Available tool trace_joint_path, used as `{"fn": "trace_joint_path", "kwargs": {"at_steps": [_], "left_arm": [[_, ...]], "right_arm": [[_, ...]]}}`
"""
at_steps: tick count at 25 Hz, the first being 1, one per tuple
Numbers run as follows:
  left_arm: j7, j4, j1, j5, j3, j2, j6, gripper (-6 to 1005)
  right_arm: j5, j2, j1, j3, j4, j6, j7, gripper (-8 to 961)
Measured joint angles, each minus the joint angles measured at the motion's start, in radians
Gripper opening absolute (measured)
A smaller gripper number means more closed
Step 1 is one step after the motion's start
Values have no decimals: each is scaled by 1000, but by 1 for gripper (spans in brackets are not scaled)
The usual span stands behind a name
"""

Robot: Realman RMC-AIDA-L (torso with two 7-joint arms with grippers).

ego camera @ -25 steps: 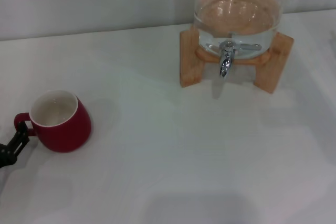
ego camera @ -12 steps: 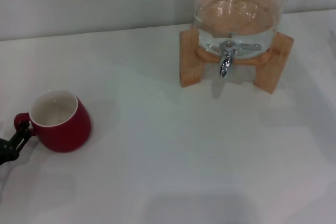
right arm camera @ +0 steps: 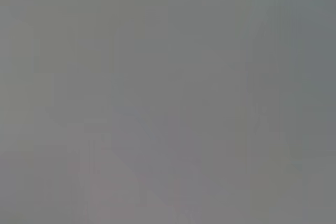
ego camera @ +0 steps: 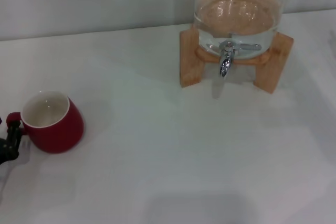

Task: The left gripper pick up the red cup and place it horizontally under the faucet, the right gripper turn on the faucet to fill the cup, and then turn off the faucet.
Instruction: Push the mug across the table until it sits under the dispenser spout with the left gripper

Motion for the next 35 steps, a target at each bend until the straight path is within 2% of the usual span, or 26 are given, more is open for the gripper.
{"fn": "trace_joint_path", "kwargs": {"at_steps": [2,12,26,35], "left_arm": [[0,-1,1,1,0,-1,-3,622],[0,-17,16,1,3,-5,-9,156],[0,-45,25,0,8,-7,-61,151],[0,-111,-9,18,62,-6,-27,151]], "right_arm": [[0,-1,-1,0,0,0,0,621],[0,-4,-8,0,0,0,0,621],[0,-2,-11,0,0,11,0,621],[0,1,-12,-1,-1,29,6,621]]}}
